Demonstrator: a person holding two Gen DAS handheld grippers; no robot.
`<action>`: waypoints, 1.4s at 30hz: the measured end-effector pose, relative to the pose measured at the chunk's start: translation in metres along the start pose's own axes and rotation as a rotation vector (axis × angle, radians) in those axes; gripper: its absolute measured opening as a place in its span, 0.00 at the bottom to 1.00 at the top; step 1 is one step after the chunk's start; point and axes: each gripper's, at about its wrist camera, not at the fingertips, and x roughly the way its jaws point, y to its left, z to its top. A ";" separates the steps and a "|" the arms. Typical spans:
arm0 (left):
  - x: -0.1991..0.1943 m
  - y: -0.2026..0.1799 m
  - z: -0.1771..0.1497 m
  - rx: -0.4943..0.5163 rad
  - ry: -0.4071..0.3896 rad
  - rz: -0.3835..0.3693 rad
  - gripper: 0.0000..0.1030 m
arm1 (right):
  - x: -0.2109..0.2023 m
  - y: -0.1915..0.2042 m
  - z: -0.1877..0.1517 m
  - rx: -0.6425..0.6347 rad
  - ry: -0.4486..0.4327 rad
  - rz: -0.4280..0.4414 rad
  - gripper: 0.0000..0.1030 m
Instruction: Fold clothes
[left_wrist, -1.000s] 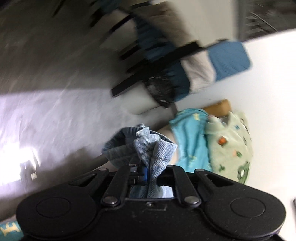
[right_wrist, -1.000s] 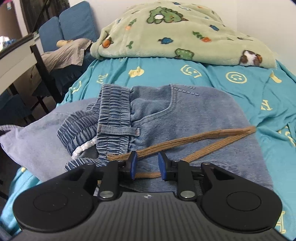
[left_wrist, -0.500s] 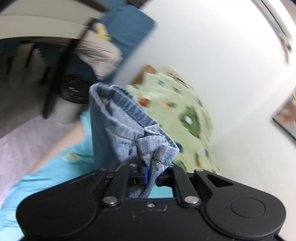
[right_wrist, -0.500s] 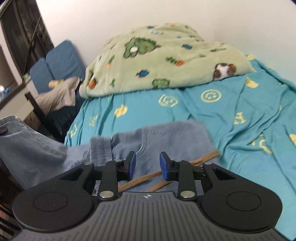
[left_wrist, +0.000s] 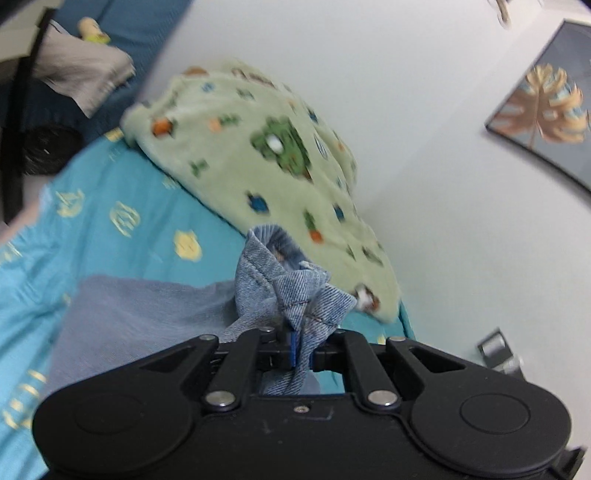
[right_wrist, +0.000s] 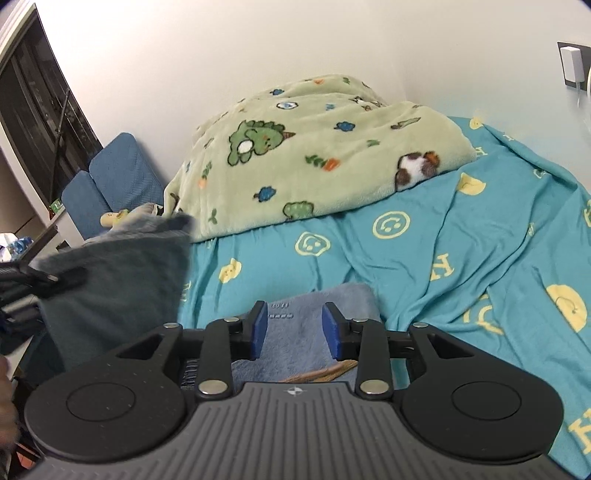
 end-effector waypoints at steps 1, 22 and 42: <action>0.009 -0.006 -0.008 0.013 0.016 -0.002 0.05 | -0.001 -0.003 0.001 0.005 -0.004 -0.001 0.35; 0.079 -0.046 -0.123 0.475 0.187 0.050 0.41 | 0.021 -0.035 -0.007 0.155 0.094 0.112 0.44; 0.011 0.014 -0.089 0.534 0.095 0.187 0.54 | 0.065 -0.028 -0.027 0.240 0.176 0.171 0.64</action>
